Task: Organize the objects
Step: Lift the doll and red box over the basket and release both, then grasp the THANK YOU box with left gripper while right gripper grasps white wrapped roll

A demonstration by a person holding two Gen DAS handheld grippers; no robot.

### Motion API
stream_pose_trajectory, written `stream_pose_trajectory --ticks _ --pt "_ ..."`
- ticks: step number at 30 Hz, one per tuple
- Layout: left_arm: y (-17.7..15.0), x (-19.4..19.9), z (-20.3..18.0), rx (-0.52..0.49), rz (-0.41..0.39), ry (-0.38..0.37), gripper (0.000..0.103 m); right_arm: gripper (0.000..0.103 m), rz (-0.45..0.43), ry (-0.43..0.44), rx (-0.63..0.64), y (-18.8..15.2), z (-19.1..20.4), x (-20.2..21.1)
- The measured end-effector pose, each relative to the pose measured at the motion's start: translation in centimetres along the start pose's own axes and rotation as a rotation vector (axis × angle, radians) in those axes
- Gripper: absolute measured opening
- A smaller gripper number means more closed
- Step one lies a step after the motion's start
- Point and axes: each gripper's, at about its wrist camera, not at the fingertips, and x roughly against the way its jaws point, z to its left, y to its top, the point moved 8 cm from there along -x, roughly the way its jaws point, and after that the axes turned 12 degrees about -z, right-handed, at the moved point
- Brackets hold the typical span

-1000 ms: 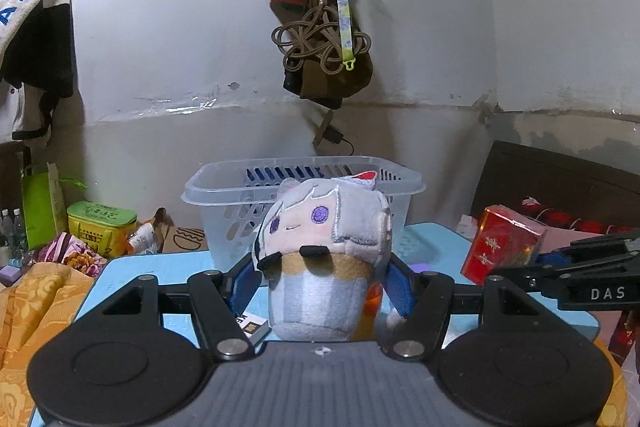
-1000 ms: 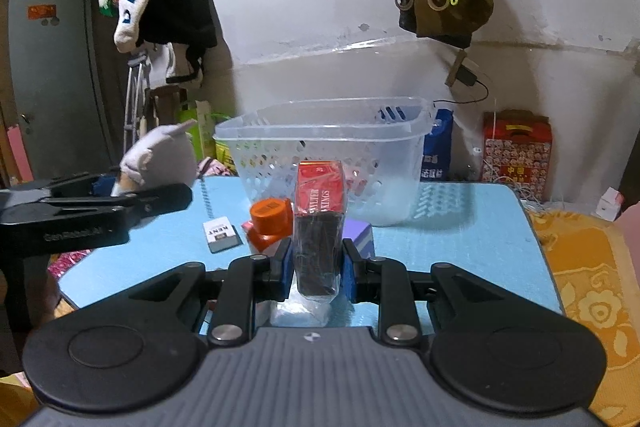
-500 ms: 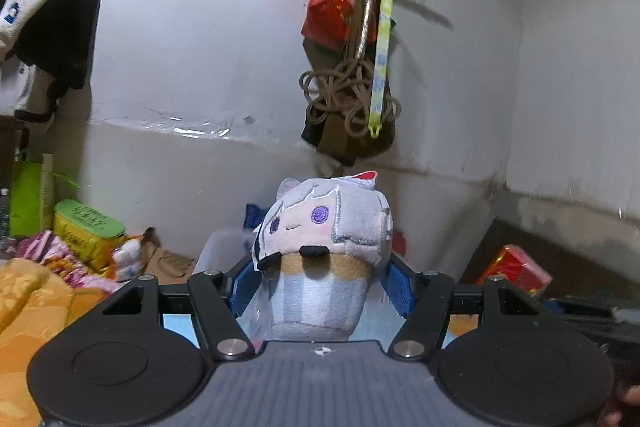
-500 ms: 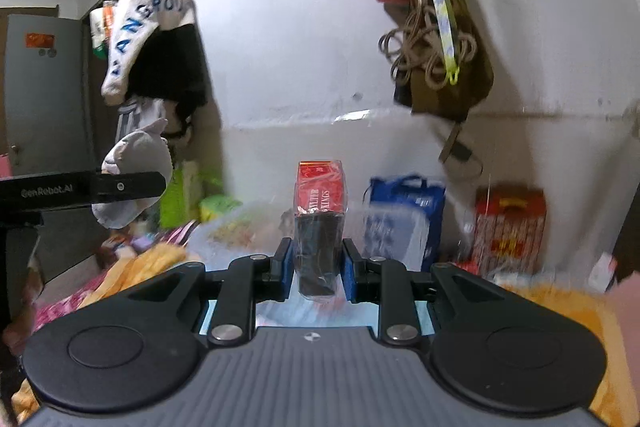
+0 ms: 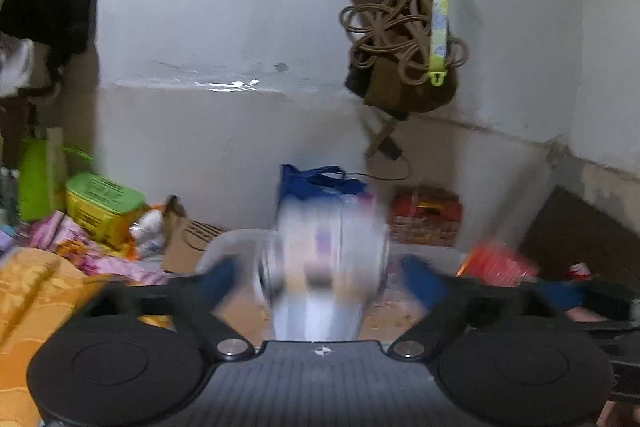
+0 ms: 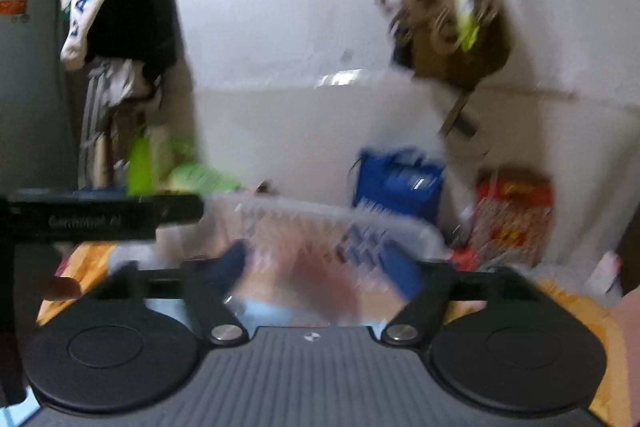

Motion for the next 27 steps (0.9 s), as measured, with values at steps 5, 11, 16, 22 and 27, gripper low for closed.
stream_pose_trajectory --ticks 5,11,16,22,27 --pt "-0.4 4.3 1.3 0.015 -0.06 0.004 0.103 0.103 -0.063 -0.034 -0.022 -0.7 0.1 5.3" --pt "-5.2 9.8 0.8 0.064 0.016 -0.104 0.103 0.103 -0.015 -0.02 -0.147 -6.1 0.4 11.2" --pt "-11.4 14.5 -3.1 -0.092 0.125 -0.186 0.103 0.103 0.032 -0.085 -0.155 -8.2 -0.5 13.0" --pt "-14.4 15.4 -5.3 -0.178 0.208 -0.198 0.103 0.103 0.065 -0.128 -0.186 -8.8 -1.8 13.2" --pt "-17.4 14.8 -5.5 -0.254 0.254 -0.16 0.103 0.103 0.087 -0.114 -0.18 -9.7 -1.0 13.3"
